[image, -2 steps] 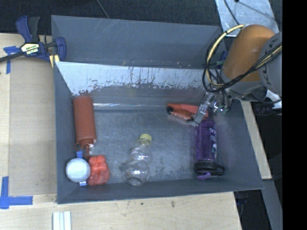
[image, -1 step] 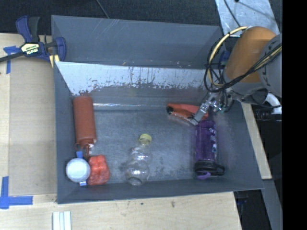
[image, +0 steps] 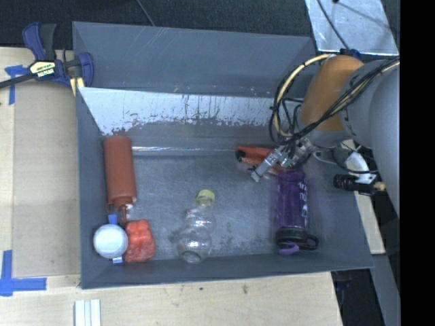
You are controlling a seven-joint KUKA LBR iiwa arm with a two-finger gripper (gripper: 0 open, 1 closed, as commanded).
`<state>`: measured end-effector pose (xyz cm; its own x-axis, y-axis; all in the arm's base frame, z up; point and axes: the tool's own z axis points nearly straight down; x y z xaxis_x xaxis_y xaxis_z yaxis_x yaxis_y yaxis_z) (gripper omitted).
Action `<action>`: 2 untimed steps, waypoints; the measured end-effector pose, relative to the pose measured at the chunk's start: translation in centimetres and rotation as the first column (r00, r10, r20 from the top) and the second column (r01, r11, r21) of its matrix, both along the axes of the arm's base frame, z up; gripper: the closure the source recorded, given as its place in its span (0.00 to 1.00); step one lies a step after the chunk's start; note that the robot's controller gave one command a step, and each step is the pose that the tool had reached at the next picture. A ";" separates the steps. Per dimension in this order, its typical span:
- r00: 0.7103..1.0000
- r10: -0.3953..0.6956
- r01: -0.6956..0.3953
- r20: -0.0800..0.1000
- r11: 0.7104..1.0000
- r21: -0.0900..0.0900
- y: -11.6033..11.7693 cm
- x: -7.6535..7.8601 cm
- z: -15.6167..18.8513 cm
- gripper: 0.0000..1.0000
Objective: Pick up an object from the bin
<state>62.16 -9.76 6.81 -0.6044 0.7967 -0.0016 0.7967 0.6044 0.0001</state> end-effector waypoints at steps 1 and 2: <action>0.989 -0.151 0.151 -0.001 0.989 -0.002 0.1 0.3 0.3 1.00; 0.989 -0.151 0.151 -0.001 0.989 -0.002 0.1 0.3 0.3 1.00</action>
Offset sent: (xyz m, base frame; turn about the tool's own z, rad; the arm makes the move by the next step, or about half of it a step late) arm 0.0000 0.0000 0.0000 0.0000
